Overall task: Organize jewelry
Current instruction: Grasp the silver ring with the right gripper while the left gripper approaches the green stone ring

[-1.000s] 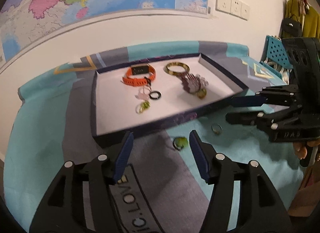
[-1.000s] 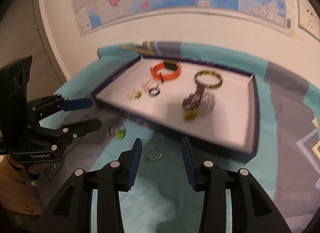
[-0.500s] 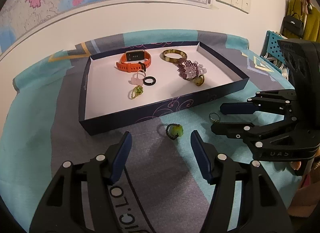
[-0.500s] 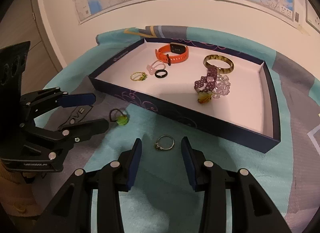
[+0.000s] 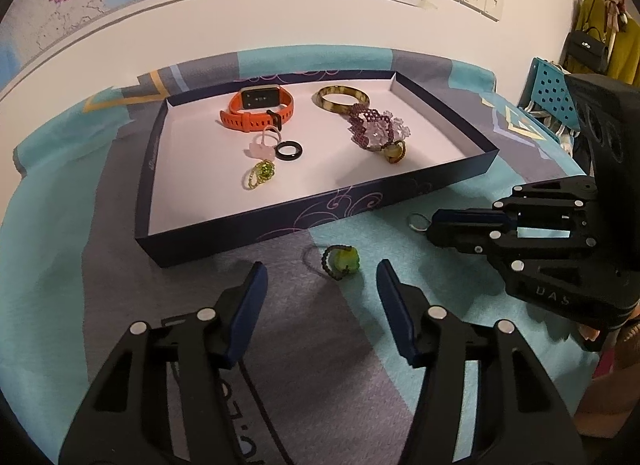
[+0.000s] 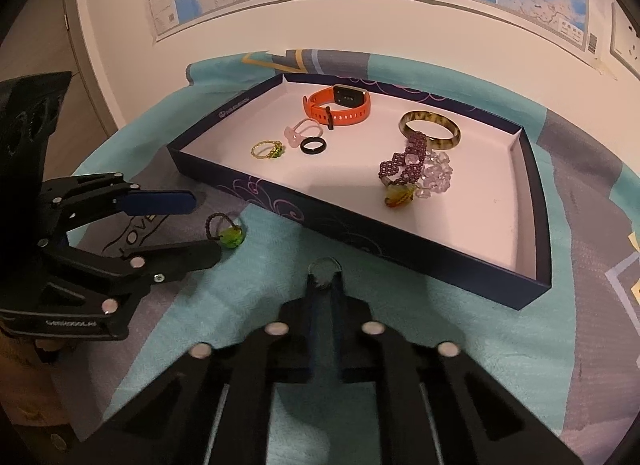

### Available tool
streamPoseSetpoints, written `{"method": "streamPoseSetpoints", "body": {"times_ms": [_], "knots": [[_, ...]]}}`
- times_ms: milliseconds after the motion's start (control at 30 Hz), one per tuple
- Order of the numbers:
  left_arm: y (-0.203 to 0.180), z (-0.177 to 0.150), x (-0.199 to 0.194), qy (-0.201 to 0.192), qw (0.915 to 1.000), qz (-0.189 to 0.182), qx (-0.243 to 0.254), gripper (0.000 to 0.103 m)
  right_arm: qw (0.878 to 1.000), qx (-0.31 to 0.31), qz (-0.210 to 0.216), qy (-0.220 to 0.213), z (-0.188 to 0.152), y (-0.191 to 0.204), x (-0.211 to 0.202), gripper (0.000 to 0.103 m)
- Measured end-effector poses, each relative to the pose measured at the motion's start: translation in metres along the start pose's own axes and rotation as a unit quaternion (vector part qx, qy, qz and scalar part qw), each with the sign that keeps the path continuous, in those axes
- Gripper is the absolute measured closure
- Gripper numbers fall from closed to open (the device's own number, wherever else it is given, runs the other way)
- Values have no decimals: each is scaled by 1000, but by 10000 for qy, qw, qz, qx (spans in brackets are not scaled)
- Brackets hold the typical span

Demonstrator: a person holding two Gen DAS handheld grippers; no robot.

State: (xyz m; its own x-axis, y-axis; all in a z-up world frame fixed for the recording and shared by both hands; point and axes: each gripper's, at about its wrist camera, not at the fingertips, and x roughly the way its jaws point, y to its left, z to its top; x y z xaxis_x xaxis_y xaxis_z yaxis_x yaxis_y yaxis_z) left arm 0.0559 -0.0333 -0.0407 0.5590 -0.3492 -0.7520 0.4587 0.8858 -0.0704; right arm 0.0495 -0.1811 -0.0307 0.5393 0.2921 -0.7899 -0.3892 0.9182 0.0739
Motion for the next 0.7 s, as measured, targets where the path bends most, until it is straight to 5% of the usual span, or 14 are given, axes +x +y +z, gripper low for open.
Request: {"method": "streamPoseSetpoints", "body": {"times_ms": [167,300,400,533,700], "knots": [[-1,3,6,81,10000,-49,14,53,10000,58,19,-6,0,-3,-1,98],[-3,6,10,103,9999,-81,59,53,9997,203,117,-36,1,-6,-2,77],[-4,7,11,104,9999,-77,86,54,9998,178,119,-40,4,-3,0,76],[-5,7,11,115,9999,-89,70,54,9999,77,108,-9,9,3,5,75],[-7,7,12,131,9998,-88,111,55,10000,17,58,7,10,4,6,87]]}}
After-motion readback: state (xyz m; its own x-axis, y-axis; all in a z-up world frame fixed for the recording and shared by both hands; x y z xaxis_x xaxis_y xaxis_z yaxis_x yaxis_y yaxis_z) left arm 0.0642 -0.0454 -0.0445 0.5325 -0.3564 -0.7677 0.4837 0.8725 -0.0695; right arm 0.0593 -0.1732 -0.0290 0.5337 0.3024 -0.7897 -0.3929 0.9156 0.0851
